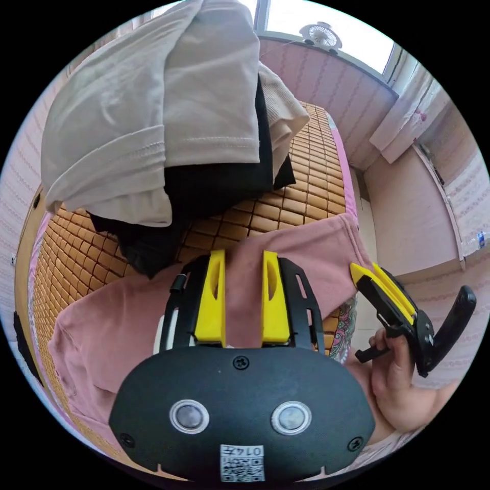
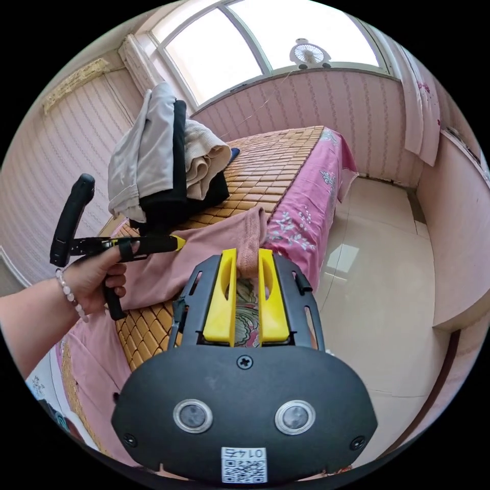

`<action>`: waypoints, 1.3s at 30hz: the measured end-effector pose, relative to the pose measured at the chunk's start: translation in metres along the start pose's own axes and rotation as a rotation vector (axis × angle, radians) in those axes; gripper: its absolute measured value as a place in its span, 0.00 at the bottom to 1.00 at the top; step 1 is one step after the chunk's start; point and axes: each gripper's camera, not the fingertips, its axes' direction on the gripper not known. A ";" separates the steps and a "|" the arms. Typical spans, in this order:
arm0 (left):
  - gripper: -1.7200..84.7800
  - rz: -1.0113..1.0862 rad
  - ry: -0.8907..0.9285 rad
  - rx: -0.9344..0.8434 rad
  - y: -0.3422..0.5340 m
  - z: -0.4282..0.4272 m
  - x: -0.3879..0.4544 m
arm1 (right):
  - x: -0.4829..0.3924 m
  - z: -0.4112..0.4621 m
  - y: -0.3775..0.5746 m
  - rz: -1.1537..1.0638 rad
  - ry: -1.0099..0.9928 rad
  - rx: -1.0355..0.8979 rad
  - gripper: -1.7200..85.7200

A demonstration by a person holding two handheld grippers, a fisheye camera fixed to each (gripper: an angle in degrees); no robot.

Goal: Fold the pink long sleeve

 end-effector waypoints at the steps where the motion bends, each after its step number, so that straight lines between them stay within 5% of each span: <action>1: 0.06 -0.037 0.027 -0.010 0.005 -0.003 -0.006 | -0.010 -0.006 0.002 -0.040 -0.028 0.012 0.09; 9: 0.05 -0.121 0.047 0.248 0.090 -0.120 -0.039 | -0.098 -0.066 0.036 -0.329 -0.159 0.244 0.05; 14: 0.06 -0.038 -0.135 0.492 0.224 -0.259 -0.040 | -0.181 -0.165 0.054 -0.654 -0.642 0.424 0.05; 16: 0.07 -0.140 -0.197 0.523 0.316 -0.306 -0.047 | -0.235 -0.187 0.074 -0.839 -1.031 0.260 0.06; 19: 0.09 -0.429 -0.216 0.459 0.438 -0.320 -0.066 | -0.304 -0.181 0.138 -1.144 -1.214 -0.029 0.07; 25: 0.09 -0.914 -0.209 0.402 0.625 -0.319 -0.060 | -0.346 -0.159 0.227 -1.239 -1.063 -0.161 0.09; 32: 0.09 -0.867 -0.121 0.406 0.659 -0.309 -0.043 | -0.413 -0.099 0.231 -1.422 -0.733 -0.118 0.08; 39: 0.08 -0.733 -0.235 0.270 0.644 -0.293 -0.042 | -0.522 0.049 0.173 -1.161 -0.354 -0.296 0.14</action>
